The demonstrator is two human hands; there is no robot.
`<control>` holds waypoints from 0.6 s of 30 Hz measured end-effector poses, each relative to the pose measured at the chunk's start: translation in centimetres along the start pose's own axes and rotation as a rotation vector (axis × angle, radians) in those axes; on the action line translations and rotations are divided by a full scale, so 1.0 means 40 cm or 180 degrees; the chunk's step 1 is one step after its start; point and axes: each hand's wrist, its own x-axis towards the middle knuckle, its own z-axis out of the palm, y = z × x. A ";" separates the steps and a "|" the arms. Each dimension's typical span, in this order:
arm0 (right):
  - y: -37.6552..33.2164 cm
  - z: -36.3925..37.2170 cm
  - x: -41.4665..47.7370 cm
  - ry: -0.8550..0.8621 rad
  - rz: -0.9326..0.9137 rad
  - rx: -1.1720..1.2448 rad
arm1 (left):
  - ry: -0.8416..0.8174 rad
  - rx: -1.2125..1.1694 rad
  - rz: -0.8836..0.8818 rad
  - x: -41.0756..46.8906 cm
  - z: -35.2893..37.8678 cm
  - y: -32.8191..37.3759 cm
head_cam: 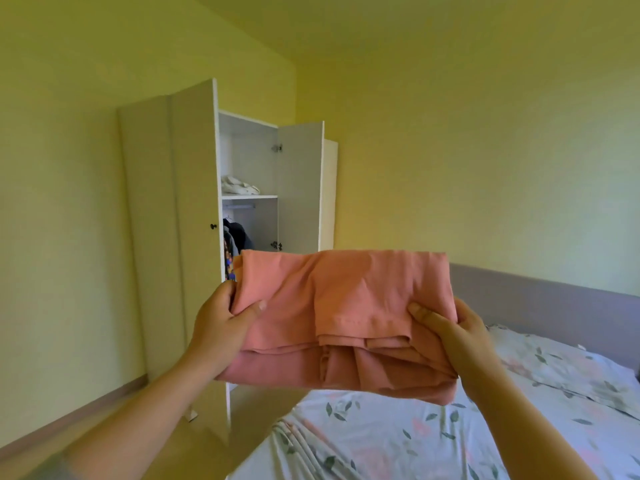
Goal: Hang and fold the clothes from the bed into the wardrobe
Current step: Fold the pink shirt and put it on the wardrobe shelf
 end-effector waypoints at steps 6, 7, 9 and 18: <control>-0.003 0.217 0.059 -0.0121 -0.0018 -0.0056 | 0.0121 -0.0032 -0.0098 0.111 -0.103 -0.127; 0.003 0.247 0.077 -0.0144 -0.0012 -0.0063 | 0.0134 -0.0034 -0.0105 0.128 -0.114 -0.147; 0.018 0.310 0.118 -0.0203 -0.0029 -0.0080 | 0.0168 -0.0038 -0.0139 0.167 -0.129 -0.186; 0.133 0.616 0.324 -0.0485 -0.0031 0.0148 | 0.0285 0.0445 -0.0208 0.359 -0.189 -0.348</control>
